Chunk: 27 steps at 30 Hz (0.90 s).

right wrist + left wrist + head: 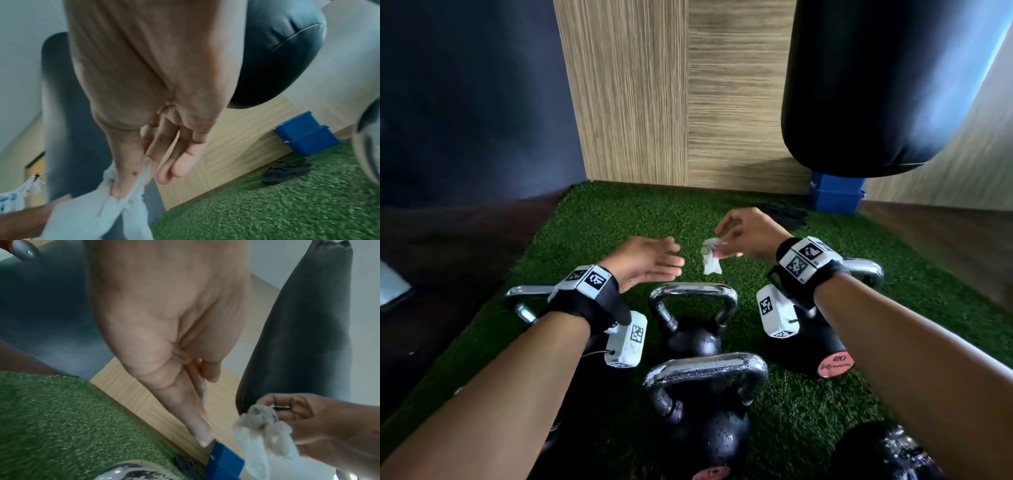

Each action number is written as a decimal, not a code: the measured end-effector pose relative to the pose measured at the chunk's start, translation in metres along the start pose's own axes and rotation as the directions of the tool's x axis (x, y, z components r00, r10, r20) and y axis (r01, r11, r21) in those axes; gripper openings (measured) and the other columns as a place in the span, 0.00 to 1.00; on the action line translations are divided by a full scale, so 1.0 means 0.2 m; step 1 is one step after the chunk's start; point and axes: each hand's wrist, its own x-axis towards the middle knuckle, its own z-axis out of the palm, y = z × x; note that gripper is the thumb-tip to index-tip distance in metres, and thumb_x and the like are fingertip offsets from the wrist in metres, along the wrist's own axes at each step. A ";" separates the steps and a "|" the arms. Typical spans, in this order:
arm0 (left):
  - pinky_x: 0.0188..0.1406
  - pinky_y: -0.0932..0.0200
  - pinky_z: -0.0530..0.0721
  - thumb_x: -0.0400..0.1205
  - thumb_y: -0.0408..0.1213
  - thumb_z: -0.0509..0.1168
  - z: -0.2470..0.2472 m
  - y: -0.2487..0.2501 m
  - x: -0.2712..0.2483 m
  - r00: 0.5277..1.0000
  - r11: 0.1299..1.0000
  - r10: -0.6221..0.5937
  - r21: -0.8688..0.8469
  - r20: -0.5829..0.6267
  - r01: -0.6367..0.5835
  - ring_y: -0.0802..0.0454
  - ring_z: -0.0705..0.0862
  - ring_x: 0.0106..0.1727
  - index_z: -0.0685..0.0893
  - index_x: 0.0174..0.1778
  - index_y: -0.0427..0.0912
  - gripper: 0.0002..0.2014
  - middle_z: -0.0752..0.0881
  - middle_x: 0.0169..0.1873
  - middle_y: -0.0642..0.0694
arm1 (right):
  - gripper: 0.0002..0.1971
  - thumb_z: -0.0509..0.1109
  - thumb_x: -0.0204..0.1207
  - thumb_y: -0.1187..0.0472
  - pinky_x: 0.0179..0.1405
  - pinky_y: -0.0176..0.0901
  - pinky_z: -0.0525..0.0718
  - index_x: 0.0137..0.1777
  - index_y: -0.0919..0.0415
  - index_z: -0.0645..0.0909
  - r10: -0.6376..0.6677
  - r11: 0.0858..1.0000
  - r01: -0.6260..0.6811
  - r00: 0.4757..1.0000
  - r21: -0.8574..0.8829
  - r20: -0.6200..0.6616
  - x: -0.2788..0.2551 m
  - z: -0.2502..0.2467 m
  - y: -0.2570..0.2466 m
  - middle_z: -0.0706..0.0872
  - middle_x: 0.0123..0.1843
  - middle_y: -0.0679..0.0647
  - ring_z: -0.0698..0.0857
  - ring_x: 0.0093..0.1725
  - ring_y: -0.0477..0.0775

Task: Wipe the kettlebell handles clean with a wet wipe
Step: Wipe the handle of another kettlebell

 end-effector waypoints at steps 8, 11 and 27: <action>0.37 0.59 0.94 0.88 0.36 0.67 0.04 0.01 -0.03 0.992 0.975 -0.024 -0.215 0.124 0.051 0.49 0.94 0.38 0.88 0.54 0.31 0.11 0.94 0.42 0.38 | 0.22 0.91 0.57 0.64 0.32 0.30 0.82 0.43 0.55 0.80 -0.139 0.990 0.140 0.981 -0.003 -0.136 0.02 0.17 -0.09 0.91 0.38 0.48 0.89 0.38 0.43; 0.44 0.59 0.94 0.84 0.29 0.71 0.04 0.01 -0.01 0.998 0.983 0.009 -0.182 0.061 0.002 0.47 0.94 0.42 0.88 0.59 0.25 0.11 0.93 0.51 0.31 | 0.21 0.90 0.58 0.61 0.31 0.28 0.76 0.43 0.56 0.81 -0.197 0.977 0.173 0.957 -0.125 -0.213 0.03 0.21 -0.08 0.88 0.41 0.48 0.83 0.38 0.46; 0.20 0.79 0.73 0.79 0.41 0.75 0.14 -0.16 0.04 0.878 0.431 0.459 0.830 0.136 -0.354 0.76 0.81 0.26 0.94 0.60 0.56 0.13 0.94 0.46 0.56 | 0.28 0.84 0.69 0.63 0.42 0.46 0.86 0.70 0.58 0.81 0.389 0.921 -0.359 0.855 -0.151 0.342 -0.06 0.34 0.65 0.90 0.56 0.60 0.86 0.48 0.56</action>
